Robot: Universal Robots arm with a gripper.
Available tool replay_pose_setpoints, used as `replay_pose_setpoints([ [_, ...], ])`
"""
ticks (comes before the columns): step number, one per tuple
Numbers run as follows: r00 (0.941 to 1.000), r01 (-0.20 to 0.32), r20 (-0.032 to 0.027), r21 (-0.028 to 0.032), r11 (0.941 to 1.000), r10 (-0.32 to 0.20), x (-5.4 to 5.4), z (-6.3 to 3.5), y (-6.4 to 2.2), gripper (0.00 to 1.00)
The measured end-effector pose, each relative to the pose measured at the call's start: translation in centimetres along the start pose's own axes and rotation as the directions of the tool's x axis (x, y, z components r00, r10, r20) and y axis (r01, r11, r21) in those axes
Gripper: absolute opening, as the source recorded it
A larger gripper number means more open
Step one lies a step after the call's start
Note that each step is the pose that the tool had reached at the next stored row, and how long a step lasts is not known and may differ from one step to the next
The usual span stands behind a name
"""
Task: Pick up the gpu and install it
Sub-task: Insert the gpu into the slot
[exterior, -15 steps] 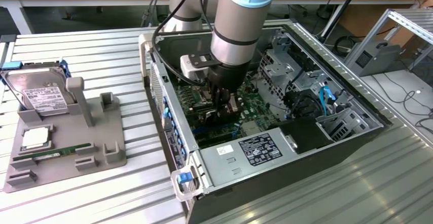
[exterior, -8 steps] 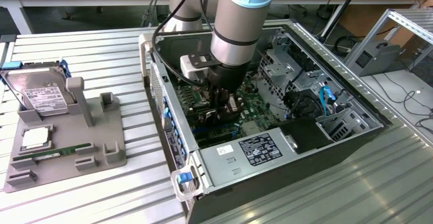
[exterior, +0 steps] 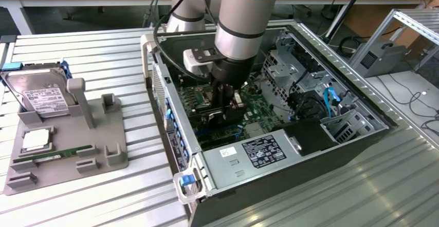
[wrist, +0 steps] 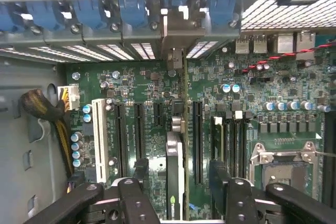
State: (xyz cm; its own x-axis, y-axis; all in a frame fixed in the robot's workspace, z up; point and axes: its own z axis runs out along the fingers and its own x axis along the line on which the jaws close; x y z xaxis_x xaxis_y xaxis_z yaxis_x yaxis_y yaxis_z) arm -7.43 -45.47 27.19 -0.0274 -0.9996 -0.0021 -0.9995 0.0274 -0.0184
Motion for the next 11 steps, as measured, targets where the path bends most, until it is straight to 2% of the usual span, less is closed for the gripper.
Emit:
replay_pose_setpoints([
  [3,1.0,0.0,-0.0014,0.0002,1.0,0.0,-0.1,-2.13,-0.03,0.57],
  [5,1.0,0.0,-0.0072,0.0005,1.0,0.0,-0.3,-3.14,-0.05,0.44],
  [7,0.9999,0.001,-0.0155,0.0008,1.0,-0.001,-0.3,-3.45,-0.06,0.32],
  [9,0.9998,0.001,-0.0187,-0.0009,1.0,-0.001,-0.3,-3.46,-0.33,0.2],
  [10,0.9998,0.001,-0.0191,-0.0062,1.0,-0.001,-0.3,-3.46,-0.91,0.2],
  [11,0.9998,0.001,-0.0194,-0.0104,0.9999,-0.002,-0.3,-3.44,-1.39,0.13],
])
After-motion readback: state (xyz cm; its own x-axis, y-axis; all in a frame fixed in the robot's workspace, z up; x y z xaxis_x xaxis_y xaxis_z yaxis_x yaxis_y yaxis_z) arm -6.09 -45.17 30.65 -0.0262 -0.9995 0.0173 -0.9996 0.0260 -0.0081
